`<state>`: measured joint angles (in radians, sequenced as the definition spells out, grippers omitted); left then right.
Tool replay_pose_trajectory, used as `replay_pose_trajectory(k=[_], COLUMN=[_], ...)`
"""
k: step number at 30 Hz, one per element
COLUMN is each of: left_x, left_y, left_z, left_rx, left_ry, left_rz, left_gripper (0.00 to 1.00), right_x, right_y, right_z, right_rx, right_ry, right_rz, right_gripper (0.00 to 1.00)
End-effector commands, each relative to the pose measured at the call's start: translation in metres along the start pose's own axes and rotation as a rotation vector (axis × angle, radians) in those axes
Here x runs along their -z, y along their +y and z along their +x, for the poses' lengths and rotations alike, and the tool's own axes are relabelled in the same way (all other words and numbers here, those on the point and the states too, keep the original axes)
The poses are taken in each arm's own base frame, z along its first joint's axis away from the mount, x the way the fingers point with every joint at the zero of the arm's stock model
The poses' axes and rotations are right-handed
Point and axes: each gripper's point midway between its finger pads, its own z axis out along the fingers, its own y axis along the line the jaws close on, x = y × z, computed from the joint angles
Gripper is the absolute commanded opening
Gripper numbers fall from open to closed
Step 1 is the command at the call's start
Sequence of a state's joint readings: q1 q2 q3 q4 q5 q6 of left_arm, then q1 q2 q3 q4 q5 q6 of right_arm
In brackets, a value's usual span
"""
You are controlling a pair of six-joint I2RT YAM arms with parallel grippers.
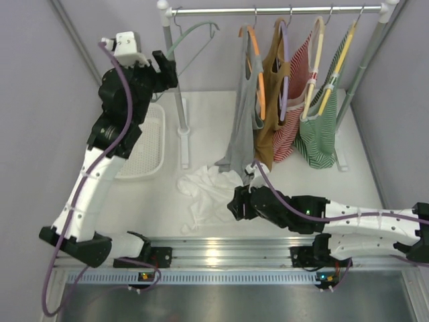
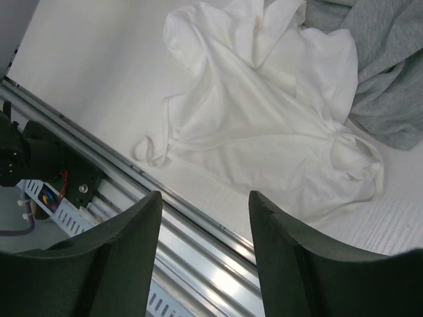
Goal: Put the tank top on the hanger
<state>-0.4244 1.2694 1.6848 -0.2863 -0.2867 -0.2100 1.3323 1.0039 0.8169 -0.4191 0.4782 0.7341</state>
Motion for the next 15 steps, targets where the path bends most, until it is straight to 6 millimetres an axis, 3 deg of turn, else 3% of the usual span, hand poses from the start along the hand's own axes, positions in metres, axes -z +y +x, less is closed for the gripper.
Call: replay_pose_trajectory(k=[1,2,4,8,15], left_x=[-0.022,-0.034,-0.039,-0.051,-0.053], left_y=[0.006,0.002,0.002,-0.006,-0.015], left_z=[-0.027,-0.013,-0.016,0.002,0.024], left_rx=[-0.111,-0.126,-0.132,-0.163,-0.168], left_ry=[-0.049,-0.006,-0.008,0.061,0.142], left_rz=[-0.02,0.012,0.038,0.13,0.252], left_gripper=[0.79,0.79,0.8,0.8,0.79], right_x=[0.006,0.006,0.008,0.008,0.008], right_y=[-0.003,-0.004,-0.005,-0.007,-0.011], right_z=[-0.012,-0.011,-0.011,-0.006,0.0], right_rx=[-0.031,-0.027,-0.031,-0.035,-0.039], right_ry=[-0.041,-0.038,-0.04,-0.034,-0.025], right_rz=[0.002,0.005,0.001,-0.002,0.0], right_gripper=[0.55,0.55,0.55,0.55,0.55])
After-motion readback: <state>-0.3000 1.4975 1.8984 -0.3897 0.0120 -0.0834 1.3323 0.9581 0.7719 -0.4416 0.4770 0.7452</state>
